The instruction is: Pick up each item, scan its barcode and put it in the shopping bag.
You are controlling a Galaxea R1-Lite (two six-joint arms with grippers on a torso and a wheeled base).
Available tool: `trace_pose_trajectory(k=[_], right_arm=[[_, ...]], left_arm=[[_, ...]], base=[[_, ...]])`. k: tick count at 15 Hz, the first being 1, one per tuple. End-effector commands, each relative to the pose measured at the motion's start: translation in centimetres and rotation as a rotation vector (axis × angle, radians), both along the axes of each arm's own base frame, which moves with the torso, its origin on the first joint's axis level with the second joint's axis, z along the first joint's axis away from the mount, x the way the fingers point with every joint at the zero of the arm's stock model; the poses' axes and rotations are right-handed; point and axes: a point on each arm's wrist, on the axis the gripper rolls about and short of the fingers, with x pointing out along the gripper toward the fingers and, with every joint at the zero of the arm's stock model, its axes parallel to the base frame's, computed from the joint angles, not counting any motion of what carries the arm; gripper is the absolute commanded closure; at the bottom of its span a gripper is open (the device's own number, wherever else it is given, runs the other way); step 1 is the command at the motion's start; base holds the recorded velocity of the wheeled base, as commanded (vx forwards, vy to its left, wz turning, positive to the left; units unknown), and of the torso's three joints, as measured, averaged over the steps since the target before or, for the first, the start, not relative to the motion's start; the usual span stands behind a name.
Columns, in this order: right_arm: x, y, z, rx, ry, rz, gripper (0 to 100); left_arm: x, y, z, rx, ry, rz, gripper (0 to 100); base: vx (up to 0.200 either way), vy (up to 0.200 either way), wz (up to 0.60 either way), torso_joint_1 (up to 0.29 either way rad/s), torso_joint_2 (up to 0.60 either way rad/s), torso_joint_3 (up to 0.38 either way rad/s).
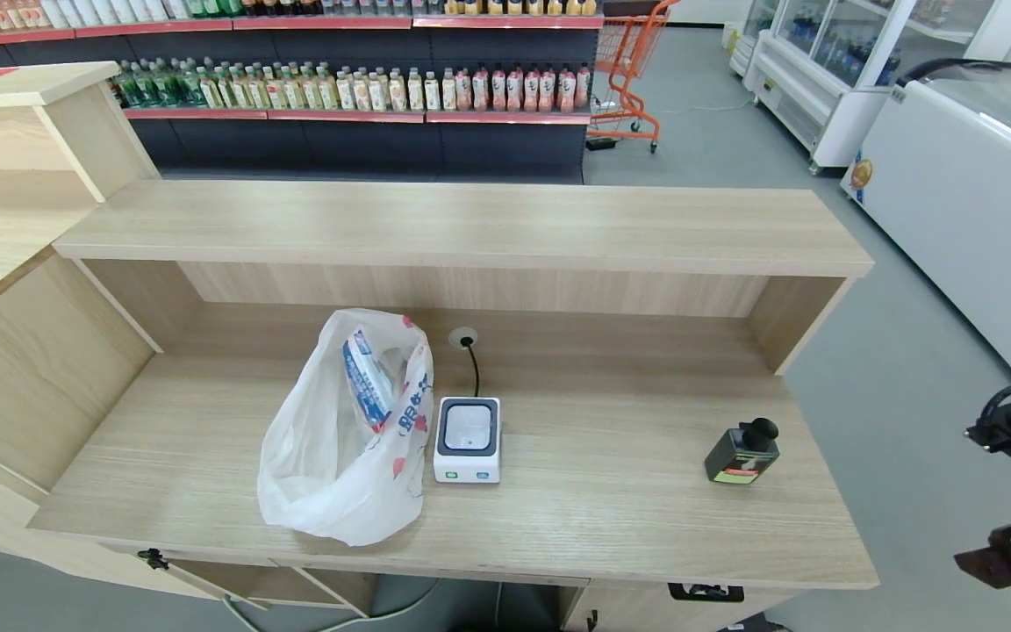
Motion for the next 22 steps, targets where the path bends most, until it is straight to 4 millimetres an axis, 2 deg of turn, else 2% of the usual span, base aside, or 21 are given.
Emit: trace_pose_trajectory(k=[1,3,6,12,16,22], right_arm=[[3.9,-1.3,-2.9,-0.018,0.102,0.038,0],[6.1,-2.1,-3.9,-0.003,0.06,0.164,0],[8.0,-2.6,-4.4,0.036,0.067,0.355,0],[11.7,-2.8,-5.6,0.079,0.052,0.557,0],[14.0,-2.8,-7.1,0.125,0.05,0.699,0],[16.7,-2.3,-9.0,0.156,0.041,0.843,0]], left_arm=[[0.0,0.0,0.0,0.0,-0.001,0.0,0],[0.0,0.0,0.0,0.0,-0.001,0.0,0],[0.0,0.0,0.0,0.0,-0.001,0.0,0],[0.0,0.0,0.0,0.0,-0.001,0.0,0],[0.0,0.0,0.0,0.0,-0.001,0.0,0],[0.0,0.0,0.0,0.0,-0.001,0.0,0]], base=[[0.0,0.0,0.0,0.0,0.0,0.0],[0.0,0.0,0.0,0.0,0.0,0.0],[0.0,0.0,0.0,0.0,0.0,0.0],[0.0,0.0,0.0,0.0,0.0,0.0],[0.0,0.0,0.0,0.0,0.0,0.0],[0.0,0.0,0.0,0.0,0.0,0.0]])
